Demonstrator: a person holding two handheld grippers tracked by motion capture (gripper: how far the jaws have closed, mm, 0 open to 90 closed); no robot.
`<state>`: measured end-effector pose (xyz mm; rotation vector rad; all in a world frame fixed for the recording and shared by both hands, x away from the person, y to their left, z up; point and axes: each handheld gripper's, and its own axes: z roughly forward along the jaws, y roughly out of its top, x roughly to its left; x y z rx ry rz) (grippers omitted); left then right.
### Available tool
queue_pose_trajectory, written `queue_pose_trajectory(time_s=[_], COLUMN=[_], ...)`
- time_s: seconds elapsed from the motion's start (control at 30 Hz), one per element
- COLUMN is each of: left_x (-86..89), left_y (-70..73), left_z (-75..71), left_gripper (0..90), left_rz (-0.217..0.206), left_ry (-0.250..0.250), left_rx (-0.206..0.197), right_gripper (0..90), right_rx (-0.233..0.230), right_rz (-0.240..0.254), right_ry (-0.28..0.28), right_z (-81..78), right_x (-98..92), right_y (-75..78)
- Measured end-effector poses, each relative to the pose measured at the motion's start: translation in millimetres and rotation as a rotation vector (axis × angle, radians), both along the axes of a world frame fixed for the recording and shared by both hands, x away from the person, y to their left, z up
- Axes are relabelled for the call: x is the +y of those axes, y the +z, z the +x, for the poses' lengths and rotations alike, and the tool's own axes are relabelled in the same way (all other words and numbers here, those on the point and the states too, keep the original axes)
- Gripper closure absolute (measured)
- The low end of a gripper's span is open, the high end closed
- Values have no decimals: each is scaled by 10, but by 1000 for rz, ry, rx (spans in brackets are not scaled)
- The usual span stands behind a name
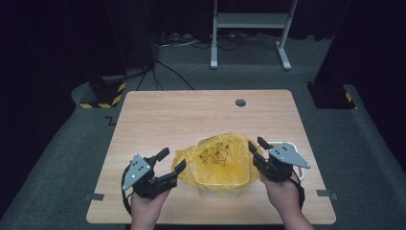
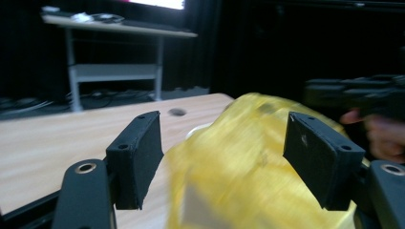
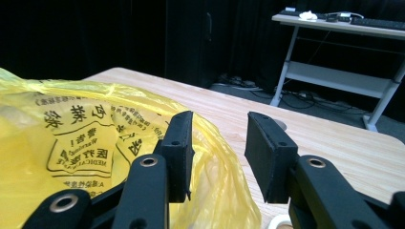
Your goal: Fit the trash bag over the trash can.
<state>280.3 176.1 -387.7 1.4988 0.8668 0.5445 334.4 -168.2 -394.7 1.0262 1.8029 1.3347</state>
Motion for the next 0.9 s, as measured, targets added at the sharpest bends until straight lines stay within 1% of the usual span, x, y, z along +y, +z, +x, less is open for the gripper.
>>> queue_pose_trajectory(time_s=[0.07, 0.1, 0.13, 0.17, 0.2, 0.3, 0.33, 0.37, 0.4, 0.47, 0.5, 0.57, 0.6, 0.63, 0.67, 0.7, 0.73, 0.77, 0.83, 0.9], left_x=[-92, -129, -129, -210, -227, -246, -250, -251, -250, -241, -236, -235, -235, -231, -230, -230, -231, -231, -229, -232], left_y=[37, 43, 43, 17, -10, -97, -128, -167, -185, -221, -230, -239, -241, -250, -255, -275, -291, -322, -371, -424], left_z=[67, 106, 106, 228, 282, 412, 456, 521, 552, 638, 678, 757, 800, 860, 887, 971, 1012, 1078, 1153, 1205], left_gripper=[339, 362, 386, 448, 491, 647, 692, 742, 804, 874, 888, 894, 895, 896, 896, 896, 896, 896, 896, 897], left_rz=[21, 33, 33, 80, 92, 105, 117, 127, 126, 121, 124, 117, 120, 116, 111, 107, 102, 87, 74, 74], left_ry=[-19, -27, -27, -44, -51, -69, -72, -70, -69, -67, -64, -55, -48, -37, -34, -24, -17, -9, -7, 0], left_rx=[2, 10, 10, 32, 46, 80, 88, 93, 97, 105, 104, 106, 106, 113, 118, 136, 146, 166, 195, 219], right_gripper=[632, 633, 633, 638, 646, 673, 691, 719, 756, 815, 863, 900, 900, 900, 900, 900, 900, 900, 900, 900], right_rx=[7, 13, 13, 22, 25, 46, 54, 61, 77, 87, 91, 89, 89, 92, 96, 99, 116, 121, 140, 162], right_rz=[-23, -28, -28, -32, -31, -25, -27, -30, -39, -59, -69, -68, -72, -73, -78, -80, -78, -80, -76, -65], right_ry=[-7, -10, -10, -19, -21, -25, -20, -17, -13, -15, -17, -15, -13, -13, -14, -15, -16, -17, -12, -7], right_z=[59, 89, 89, 152, 170, 210, 221, 230, 247, 268, 279, 296, 309, 325, 354, 367, 409, 430, 480, 518], right_x=[34, 45, 45, 50, 46, 37, 38, 44, 58, 84, 107, 127, 133, 138, 136, 134, 130, 127, 121, 112], right_y=[-16, -23, -23, -25, -25, -45, -63, -85, -122, -163, -184, -186, -183, -183, -190, -195, -216, -229, -267, -307])
